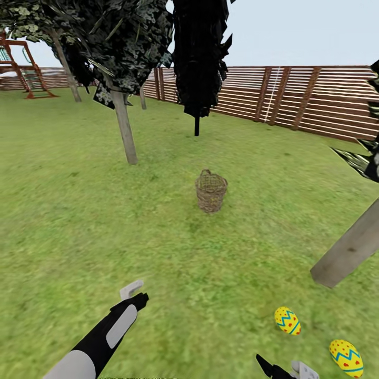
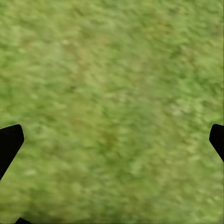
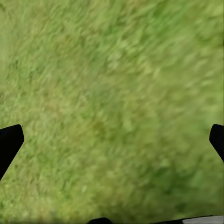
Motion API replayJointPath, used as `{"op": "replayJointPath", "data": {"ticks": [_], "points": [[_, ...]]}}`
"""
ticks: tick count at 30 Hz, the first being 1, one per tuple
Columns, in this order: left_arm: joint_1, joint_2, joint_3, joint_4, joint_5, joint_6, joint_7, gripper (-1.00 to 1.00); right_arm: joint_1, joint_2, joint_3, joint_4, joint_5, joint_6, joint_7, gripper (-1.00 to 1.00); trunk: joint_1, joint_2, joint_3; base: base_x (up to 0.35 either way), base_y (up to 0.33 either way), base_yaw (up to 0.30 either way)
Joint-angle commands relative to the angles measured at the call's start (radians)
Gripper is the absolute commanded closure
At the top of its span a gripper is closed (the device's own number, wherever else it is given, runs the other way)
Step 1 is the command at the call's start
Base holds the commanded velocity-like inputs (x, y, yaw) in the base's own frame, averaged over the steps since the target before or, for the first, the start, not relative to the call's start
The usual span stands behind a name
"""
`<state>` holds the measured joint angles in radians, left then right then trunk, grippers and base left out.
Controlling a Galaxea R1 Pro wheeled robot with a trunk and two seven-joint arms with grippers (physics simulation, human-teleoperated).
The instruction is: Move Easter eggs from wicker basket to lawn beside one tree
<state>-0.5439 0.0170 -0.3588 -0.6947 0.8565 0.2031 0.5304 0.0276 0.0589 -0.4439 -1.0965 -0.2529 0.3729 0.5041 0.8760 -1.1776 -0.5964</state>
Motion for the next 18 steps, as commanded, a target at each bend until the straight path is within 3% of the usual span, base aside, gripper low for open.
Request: {"op": "replayJointPath", "data": {"ticks": [1, 7, 18], "points": [[-0.001, 0.001, -0.006, -0.002, 0.005, 0.003, 0.008, -1.0, 0.0, 0.001, -0.002, -0.002, -0.008, 0.009, 0.002, -1.0, -0.004, 0.007, 0.002, 0.0, 0.0, 0.16], [-0.001, 0.001, -0.006, -0.002, 0.006, 0.003, 0.008, -1.0, 0.0, 0.001, -0.001, -0.002, -0.009, 0.009, 0.002, -1.0, -0.027, 0.049, 0.018, 0.0, 0.0, 0.096], [-0.001, 0.001, -0.006, 0.03, 0.0, 0.001, 0.008, -1.0, 0.0, 0.002, 0.002, -0.002, -0.009, 0.009, 0.002, -1.0, -0.069, 0.126, 0.052, 0.0, 0.0, 0.012]]}}
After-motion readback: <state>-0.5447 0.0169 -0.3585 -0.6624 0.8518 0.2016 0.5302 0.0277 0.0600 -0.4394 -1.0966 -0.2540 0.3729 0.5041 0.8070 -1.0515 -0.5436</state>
